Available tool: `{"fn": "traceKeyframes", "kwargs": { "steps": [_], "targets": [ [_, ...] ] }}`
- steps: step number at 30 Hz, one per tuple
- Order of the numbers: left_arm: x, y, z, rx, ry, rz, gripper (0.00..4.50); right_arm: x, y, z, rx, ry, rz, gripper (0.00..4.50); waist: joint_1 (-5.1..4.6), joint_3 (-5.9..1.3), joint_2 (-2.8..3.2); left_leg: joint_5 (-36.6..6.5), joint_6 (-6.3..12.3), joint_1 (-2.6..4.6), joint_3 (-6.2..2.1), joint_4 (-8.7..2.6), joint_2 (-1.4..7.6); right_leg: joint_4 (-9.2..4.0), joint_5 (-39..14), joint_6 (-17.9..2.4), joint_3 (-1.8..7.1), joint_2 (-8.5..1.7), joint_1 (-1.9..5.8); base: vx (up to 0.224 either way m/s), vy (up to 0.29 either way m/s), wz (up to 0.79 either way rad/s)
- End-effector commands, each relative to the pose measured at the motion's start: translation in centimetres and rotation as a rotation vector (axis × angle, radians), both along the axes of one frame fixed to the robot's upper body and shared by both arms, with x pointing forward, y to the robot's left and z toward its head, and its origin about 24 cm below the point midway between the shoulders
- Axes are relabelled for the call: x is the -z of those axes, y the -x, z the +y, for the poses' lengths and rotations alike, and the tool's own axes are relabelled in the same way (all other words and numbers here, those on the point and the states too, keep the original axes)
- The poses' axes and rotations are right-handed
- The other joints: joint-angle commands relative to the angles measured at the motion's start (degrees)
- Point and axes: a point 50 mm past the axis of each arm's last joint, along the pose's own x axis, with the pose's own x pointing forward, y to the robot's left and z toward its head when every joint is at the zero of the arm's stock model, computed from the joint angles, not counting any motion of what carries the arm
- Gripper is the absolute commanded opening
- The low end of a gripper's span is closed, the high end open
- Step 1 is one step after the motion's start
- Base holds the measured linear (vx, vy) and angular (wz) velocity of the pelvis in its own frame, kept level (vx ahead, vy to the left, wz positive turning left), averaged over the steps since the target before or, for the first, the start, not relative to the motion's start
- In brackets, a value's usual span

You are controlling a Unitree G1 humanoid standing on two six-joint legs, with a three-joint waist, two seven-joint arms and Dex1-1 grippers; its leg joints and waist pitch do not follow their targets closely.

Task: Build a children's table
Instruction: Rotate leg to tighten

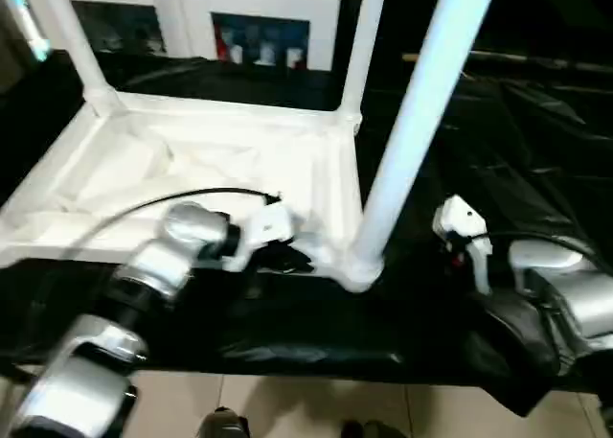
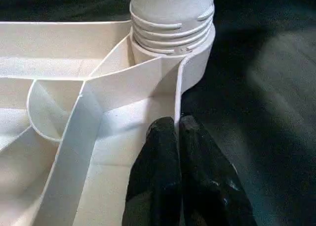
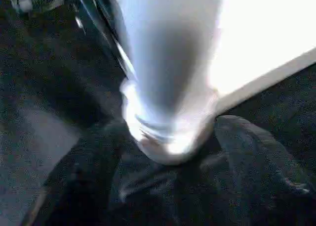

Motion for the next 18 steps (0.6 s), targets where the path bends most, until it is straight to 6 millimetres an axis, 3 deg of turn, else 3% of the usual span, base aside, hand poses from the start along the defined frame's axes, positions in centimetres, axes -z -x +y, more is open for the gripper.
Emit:
{"fn": "traceKeyframes", "kwargs": {
  "steps": [1, 5, 10, 13, 15, 18],
  "targets": [
    [1.9, 0.1, 0.9, -0.137, -0.021, 0.071, 0.0, -0.5, -0.4, -0.8, 0.053, 0.012, -0.044, 3.63, -0.08, -4.45, -0.27, -18.3, 0.4, 0.79, 0.39, -4.18, -0.04, -5.0, -22.2, -10.2, 1.23, -1.82, 3.08, 0.0, 0.0, 0.0],
    [1.8, -0.6, 0.2, -0.251, -0.027, 0.052, 0.0, -0.5, -0.6, -0.6, 0.064, -0.006, -0.06, 3.98, -0.41, -4.46, -0.85, -18.1, 1.16, 0.5, 0.29, -4.08, -0.37, -5.42, -24.8, -8.2, 1.08, -1.74, 3.16, 0.0, 0.0, 0.0],
    [1.4, 0.3, -0.5, -0.151, -0.029, 0.045, 0.0, -0.4, -1.7, -0.6, 0.137, 0.003, -0.123, 4.42, -1.02, -4.51, -1.06, -17.0, 1.32, -0.01, -0.01, -4.26, -0.41, -5.91, -28.9, -6.1, 0.75, -2.04, 3.08, 0.0, 0.0, 0.0],
    [1.4, 0.8, -0.4, -0.089, -0.04, 0.044, 0.0, -0.2, -2.2, -0.5, 0.177, 0.009, -0.145, 4.47, -1.07, -4.76, -0.83, -16.0, 1.5, 0.41, 0.22, -4.07, -0.27, -5.44, -24.3, -7.6, 1.0, -1.79, 2.72, 0.0, 0.0, 0.0],
    [1.4, 1.3, -0.4, -0.041, -0.042, 0.047, 0.0, 0.0, -2.5, -0.2, 0.196, 0.009, -0.152, 4.47, -0.96, -4.99, -0.67, -13.8, 2.21, 0.32, 0.41, -4.06, -0.2, -4.69, -17.4, -9.8, 1.06, -1.49, 3.05, 0.0, 0.0, 0.0],
    [1.4, 2.0, -0.4, 0.028, -0.039, 0.061, 0.0, 0.4, -2.6, 0.5, 0.204, -0.006, -0.144, 4.47, -1.25, -5.02, -0.64, -12.8, 2.49, 0.18, 0.46, -4.24, -0.26, -4.41, -14.1, -10.9, 0.93, -1.41, 3.35, 0.0, 0.0, 0.0]
  ]
}}
